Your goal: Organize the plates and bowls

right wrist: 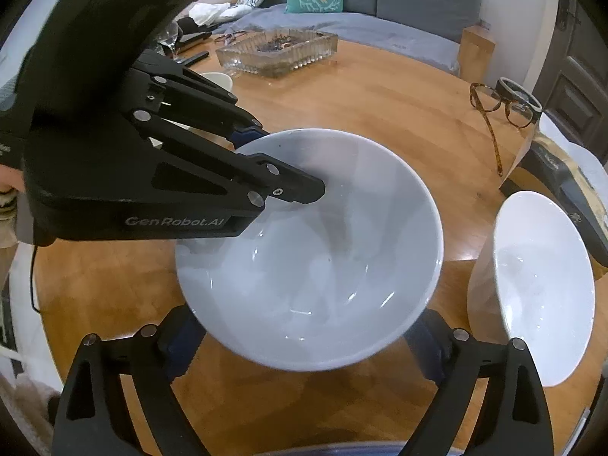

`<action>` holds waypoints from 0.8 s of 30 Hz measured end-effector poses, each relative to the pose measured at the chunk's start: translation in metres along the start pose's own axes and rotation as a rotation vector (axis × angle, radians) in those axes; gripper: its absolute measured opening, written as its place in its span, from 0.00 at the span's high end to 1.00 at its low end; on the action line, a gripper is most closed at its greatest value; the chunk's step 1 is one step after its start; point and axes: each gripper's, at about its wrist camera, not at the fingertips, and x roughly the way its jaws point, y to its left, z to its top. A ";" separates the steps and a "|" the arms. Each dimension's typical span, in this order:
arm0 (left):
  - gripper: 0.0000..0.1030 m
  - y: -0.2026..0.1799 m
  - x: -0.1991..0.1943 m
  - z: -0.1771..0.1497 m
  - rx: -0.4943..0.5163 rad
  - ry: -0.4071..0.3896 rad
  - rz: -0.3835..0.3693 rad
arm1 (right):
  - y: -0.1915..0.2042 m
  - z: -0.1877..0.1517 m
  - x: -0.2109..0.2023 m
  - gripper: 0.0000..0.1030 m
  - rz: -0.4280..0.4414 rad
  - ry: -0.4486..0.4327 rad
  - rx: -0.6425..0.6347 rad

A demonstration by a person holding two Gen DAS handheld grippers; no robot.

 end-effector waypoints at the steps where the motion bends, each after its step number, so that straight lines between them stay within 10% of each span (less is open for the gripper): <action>1: 0.86 0.000 0.000 -0.001 0.000 -0.001 -0.001 | 0.000 0.001 0.001 0.12 -0.003 -0.001 -0.002; 24: 0.86 0.007 -0.059 -0.004 -0.008 -0.128 0.029 | 0.025 0.013 -0.031 0.12 -0.060 -0.138 -0.031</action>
